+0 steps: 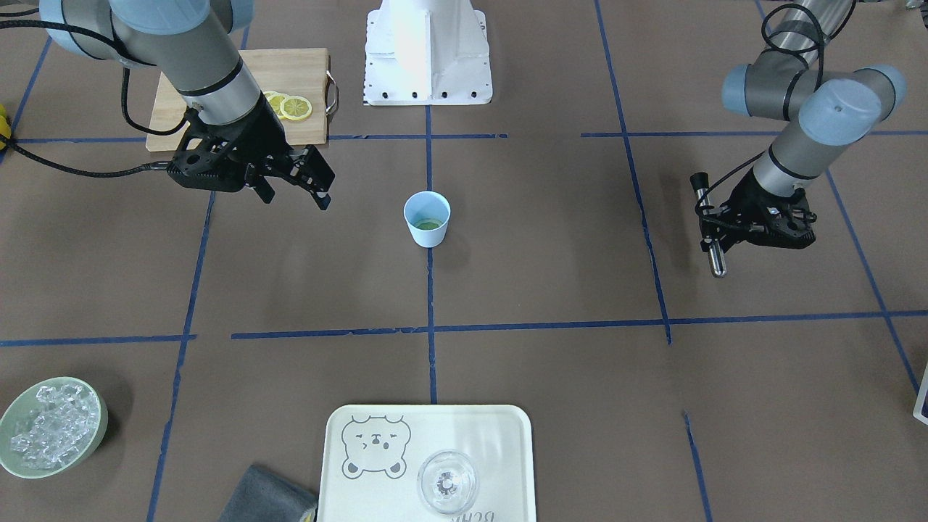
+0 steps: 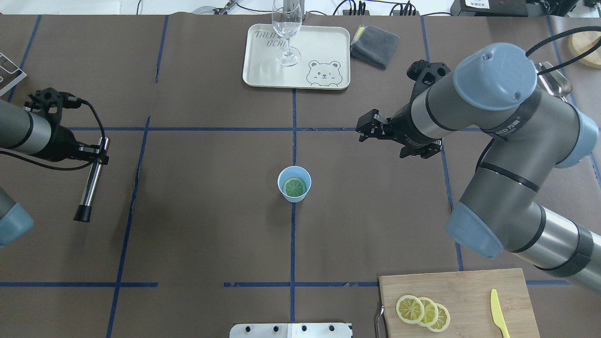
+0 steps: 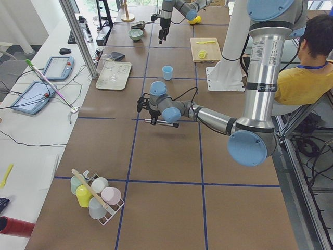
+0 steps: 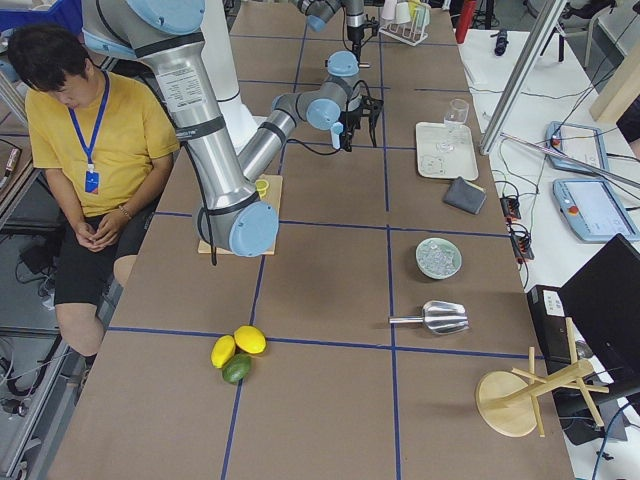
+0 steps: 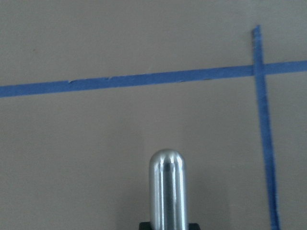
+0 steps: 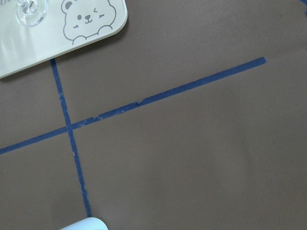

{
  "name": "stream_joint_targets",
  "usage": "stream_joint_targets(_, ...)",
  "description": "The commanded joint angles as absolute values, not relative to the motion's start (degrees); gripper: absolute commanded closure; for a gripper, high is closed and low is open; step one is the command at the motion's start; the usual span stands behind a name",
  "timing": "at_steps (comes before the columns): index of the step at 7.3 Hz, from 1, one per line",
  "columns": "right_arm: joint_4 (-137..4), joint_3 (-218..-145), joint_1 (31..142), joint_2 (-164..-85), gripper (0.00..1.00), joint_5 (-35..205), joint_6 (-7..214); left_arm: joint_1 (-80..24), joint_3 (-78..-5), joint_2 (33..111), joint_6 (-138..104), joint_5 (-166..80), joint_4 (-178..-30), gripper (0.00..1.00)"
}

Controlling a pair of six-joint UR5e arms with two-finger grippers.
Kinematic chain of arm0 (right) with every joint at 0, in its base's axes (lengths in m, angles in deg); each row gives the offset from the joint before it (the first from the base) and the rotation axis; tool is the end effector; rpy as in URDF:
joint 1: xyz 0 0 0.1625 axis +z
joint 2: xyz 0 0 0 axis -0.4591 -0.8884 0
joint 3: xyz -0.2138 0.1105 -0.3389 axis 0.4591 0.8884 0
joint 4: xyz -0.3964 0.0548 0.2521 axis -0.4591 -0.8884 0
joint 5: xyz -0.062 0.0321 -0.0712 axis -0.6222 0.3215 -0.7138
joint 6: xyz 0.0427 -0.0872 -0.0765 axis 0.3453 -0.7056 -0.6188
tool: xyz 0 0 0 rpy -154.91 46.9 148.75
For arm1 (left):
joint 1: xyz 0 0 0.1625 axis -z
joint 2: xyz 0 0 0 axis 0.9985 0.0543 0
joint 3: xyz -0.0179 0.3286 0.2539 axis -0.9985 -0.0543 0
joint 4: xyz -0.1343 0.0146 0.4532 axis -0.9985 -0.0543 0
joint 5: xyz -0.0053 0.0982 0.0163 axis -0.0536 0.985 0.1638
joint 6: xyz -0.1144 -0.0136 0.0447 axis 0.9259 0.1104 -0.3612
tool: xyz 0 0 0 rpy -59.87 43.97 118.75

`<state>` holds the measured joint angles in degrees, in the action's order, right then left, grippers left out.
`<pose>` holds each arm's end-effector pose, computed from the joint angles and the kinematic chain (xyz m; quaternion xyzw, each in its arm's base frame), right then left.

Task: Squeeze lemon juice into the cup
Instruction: 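Lift the steel rod with the left gripper and carry it toward the cup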

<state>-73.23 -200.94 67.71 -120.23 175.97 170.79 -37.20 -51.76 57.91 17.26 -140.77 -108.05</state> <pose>-0.4272 -0.4726 0.1977 0.0024 -0.4744 0.1691 0.8639 0.3464 -0.5209 0.4445 0.1123 0.4368 0.0335 0.8919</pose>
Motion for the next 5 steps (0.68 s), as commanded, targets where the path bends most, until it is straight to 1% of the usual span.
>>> stream_joint_targets(1, -73.2, -201.0, 67.8, -120.6, 0.00, 176.5, 170.7, -37.8, -56.0, 66.5, 17.1, -140.7, -104.8, 1.00)
stream_joint_targets(2, -73.2, -201.0, 68.0, -120.7, 0.00, 176.5, 170.7, -38.5, -56.5, 71.5, 17.4, -140.6, -104.7, 1.00)
stream_joint_targets(3, -73.2, -201.1, 68.5, -121.1, 0.00, 176.6, 170.7, -42.5, -59.0, 73.2, 17.0, -138.8, -104.9, 1.00)
stream_joint_targets(4, -73.1, -201.7, 70.1, -122.6, 0.00, 177.8, 170.6, -45.6, -58.7, 79.0, 16.9, -134.2, -105.1, 1.00)
stream_joint_targets(5, -73.2, -201.7, 72.4, -123.7, 0.00, 180.0, 168.2, -48.2, -59.7, 81.8, 16.9, -130.2, -105.8, 1.00)
